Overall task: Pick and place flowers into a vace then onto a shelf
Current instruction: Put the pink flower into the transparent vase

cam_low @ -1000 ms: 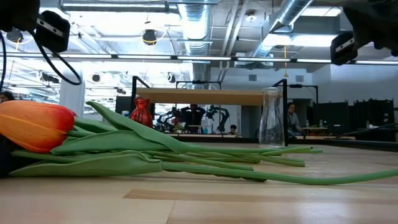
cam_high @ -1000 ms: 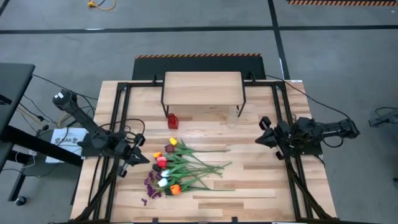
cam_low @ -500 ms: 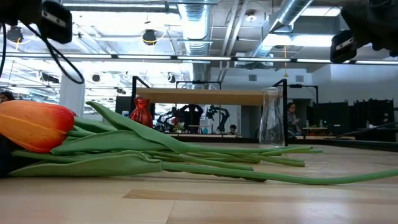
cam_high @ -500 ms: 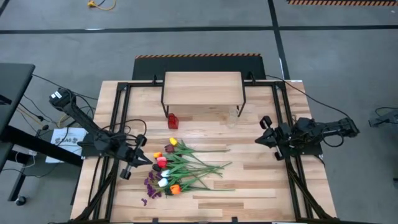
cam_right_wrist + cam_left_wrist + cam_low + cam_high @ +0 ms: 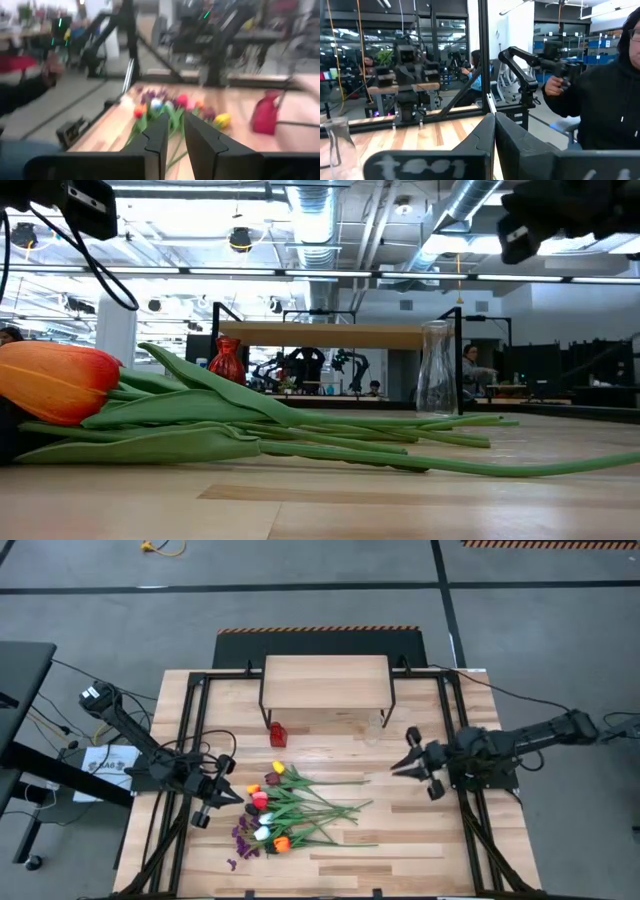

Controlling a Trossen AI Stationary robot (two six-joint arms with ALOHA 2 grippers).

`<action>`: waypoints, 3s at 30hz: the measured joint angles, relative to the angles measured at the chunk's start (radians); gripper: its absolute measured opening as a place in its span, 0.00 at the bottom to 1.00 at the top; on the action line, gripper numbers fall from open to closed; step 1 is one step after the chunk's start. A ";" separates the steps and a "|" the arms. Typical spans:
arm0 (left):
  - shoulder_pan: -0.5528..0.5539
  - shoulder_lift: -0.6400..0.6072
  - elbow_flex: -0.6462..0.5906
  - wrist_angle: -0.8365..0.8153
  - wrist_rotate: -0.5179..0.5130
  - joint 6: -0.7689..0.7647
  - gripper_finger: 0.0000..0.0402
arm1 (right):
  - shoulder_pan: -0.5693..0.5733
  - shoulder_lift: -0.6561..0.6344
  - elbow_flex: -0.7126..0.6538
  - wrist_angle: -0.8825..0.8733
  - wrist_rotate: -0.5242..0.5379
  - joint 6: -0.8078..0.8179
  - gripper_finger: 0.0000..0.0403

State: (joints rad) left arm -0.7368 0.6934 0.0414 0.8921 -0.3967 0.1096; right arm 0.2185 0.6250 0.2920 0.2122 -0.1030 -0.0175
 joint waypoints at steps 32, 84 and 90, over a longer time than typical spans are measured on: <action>0.000 0.000 0.002 -0.024 0.026 0.160 0.00 | 0.053 1.150 0.674 0.007 0.344 0.043 0.14; 0.000 0.000 0.003 -0.124 0.076 0.166 0.00 | -0.046 1.439 0.966 -0.344 0.284 0.197 0.14; 0.000 0.000 0.003 -0.123 0.076 0.166 0.00 | -0.053 1.502 0.970 -0.326 0.269 0.198 0.14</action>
State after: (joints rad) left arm -0.7370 0.6936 0.0441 0.7688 -0.3202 0.2760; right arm 0.1660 2.1267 1.2625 -0.1137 0.1656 0.1802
